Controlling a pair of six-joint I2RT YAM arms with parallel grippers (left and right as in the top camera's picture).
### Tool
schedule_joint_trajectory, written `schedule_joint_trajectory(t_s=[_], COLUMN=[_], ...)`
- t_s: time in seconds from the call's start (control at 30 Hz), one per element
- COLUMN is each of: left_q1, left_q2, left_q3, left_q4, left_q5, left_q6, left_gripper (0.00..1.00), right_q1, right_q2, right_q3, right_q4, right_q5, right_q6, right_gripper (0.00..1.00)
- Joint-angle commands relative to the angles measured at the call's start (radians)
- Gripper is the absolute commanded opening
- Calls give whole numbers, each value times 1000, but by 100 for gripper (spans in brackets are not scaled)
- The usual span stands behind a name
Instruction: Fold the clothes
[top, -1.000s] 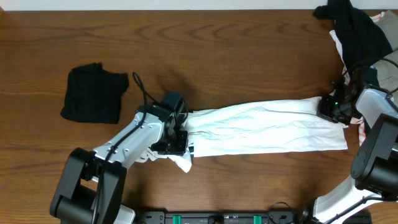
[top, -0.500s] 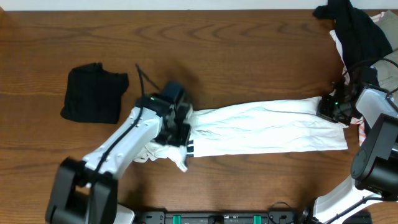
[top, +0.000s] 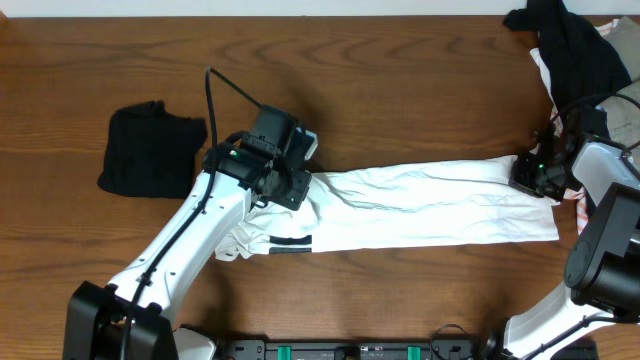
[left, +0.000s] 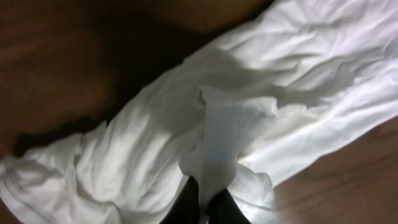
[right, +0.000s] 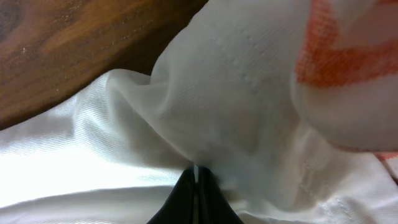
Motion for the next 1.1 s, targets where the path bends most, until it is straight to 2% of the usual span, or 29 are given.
schedule_joint_trajectory(t_s=[0.0, 0.27, 0.33, 0.37, 0.43, 0.5, 0.7, 0.8, 0.93, 1.07], left_q1=[-2, -17, -31, -40, -61, -85, -138, -127, -93, -46], left_q2=[0, 3, 4, 4, 4, 4, 4, 4, 4, 4], left_q3=[11, 11, 11, 10, 8, 7, 6, 6, 6, 6], left_q4=[27, 36, 31, 32, 34, 37, 30, -2, -18, 41], left_q5=[-2, 83, 91, 103, 129, 131, 115, 44, -103, -150], left_q6=[32, -25, -35, -36, -36, -36, -36, -41, -129, -214], left_gripper=[6, 8, 16, 17, 30, 38, 38, 28, 21, 19], right_q1=[-9, -9, -9, -9, -9, -9, -9, -9, -9, -9], right_q2=[23, 23, 23, 23, 23, 23, 23, 23, 23, 23], right_q3=[-18, -18, -18, -18, -18, -18, -18, -18, -18, -18], right_q4=[-16, -16, -16, -16, -16, -16, -16, -19, -19, -19], right_q5=[58, 58, 58, 58, 58, 58, 58, 58, 58, 58], right_q6=[14, 14, 14, 14, 14, 14, 14, 14, 14, 14], right_gripper=[5, 5, 5, 6, 5, 5, 5, 6, 6, 6])
